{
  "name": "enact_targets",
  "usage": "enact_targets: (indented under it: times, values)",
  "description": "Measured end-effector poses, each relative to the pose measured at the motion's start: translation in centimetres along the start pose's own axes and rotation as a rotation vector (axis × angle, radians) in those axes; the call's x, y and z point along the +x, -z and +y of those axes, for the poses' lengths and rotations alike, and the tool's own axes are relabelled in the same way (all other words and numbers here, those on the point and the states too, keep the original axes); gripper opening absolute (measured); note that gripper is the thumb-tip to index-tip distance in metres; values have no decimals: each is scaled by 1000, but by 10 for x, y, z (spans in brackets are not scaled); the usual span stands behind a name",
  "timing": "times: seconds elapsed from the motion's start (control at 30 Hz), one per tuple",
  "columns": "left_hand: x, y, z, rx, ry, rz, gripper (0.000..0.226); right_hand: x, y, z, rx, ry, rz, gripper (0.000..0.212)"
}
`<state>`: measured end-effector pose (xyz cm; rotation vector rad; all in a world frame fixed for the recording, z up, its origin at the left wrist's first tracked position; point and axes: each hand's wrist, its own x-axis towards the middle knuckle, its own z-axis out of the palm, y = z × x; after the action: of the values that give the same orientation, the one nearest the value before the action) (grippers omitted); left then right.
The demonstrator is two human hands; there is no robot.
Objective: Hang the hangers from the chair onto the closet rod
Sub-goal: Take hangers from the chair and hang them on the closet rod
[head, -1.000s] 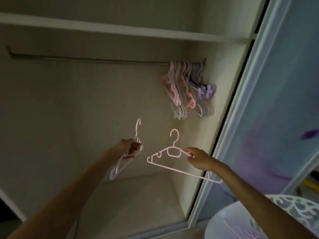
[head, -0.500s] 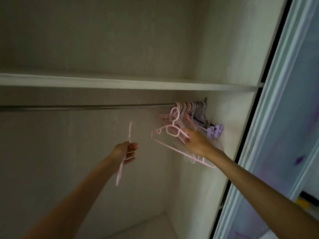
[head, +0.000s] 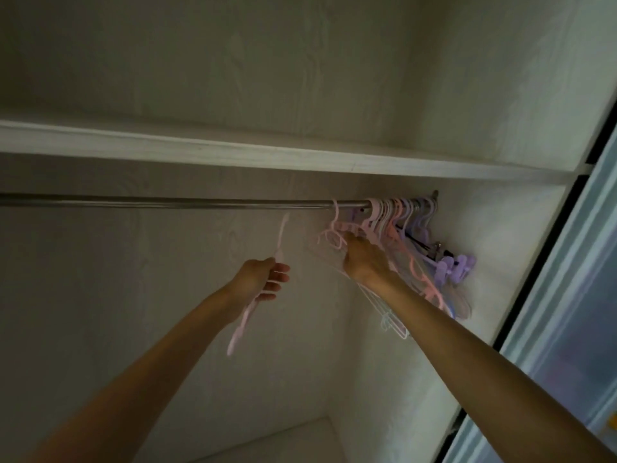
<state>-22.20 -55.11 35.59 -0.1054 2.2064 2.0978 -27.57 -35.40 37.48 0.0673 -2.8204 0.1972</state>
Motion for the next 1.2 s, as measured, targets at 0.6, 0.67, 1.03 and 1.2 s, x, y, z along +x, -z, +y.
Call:
enact_targets:
  times: [0.6,0.67,1.03,1.2]
  values:
    - [51,-2,-1,111,165,30,42,100,1,21,-75,361,160,54]
    - [52,-3,-2,102,172,29,42,104,-5,30,-64,412,224,53]
    - [54,-4,-4,137,163,48,40,116,-5,90,-180,373,417,50]
    - [44,-12,-5,64,103,27,41,107,3,85,-150,345,358,56]
